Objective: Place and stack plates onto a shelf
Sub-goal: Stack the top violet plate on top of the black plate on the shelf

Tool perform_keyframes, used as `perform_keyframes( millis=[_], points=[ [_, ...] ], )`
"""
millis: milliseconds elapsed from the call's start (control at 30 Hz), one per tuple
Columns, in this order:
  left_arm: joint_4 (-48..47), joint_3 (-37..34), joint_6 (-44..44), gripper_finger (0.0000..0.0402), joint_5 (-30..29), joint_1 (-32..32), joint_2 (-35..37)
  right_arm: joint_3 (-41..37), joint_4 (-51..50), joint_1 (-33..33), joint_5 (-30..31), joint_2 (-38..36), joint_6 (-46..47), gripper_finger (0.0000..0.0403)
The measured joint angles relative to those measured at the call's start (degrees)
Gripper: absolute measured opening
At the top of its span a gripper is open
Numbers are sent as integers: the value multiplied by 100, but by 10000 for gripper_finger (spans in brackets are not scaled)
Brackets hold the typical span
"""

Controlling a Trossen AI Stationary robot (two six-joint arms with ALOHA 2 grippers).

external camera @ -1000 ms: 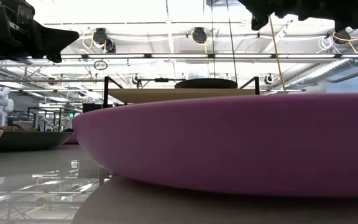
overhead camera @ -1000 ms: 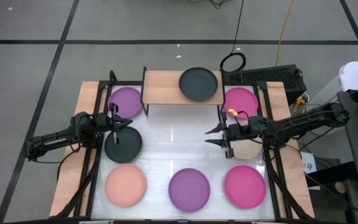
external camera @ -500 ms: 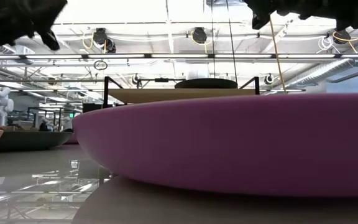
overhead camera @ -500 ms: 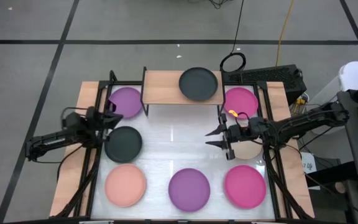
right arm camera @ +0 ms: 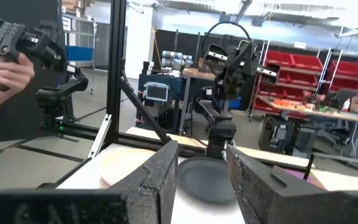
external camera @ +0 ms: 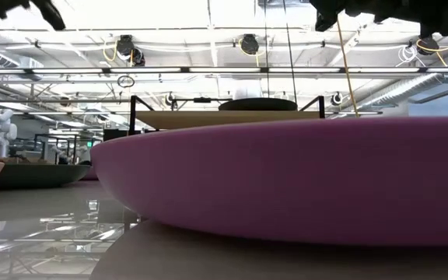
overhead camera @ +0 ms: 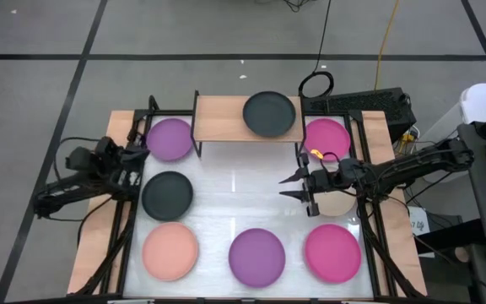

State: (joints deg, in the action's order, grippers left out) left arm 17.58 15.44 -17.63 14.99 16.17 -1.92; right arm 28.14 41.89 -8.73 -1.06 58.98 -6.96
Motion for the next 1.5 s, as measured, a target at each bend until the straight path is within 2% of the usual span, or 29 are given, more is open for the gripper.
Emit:
perform_keyframes(
  millis=[100,233,533,633,733,933,1333,1500],
  points=[
    [-1488,930,458,15,0,-28,-470,0,30,0,146,0,-39,121],
    [-2839,1803,730,15,-170,-62,-1309,0,12,2,548,0,-40,121],
    [-5428,2713,1177,15,-1232,-272,-3496,0,-28,2,699,0,-20,121],
    [-6065,2906,1308,15,-1363,-401,-4208,0,-49,2,699,0,21,121],
    [-6478,3021,1473,15,-1488,-521,-4735,0,-60,2,699,0,26,121],
    [-7239,3021,1572,23,-2125,-586,-5391,0,-67,2,697,0,28,121],
    [-7437,3021,1824,147,-3350,-575,-6441,2,-266,0,686,0,326,121],
    [-7164,2975,1698,169,-3441,-462,-6510,2,-488,-58,688,2,328,121]
  ],
)
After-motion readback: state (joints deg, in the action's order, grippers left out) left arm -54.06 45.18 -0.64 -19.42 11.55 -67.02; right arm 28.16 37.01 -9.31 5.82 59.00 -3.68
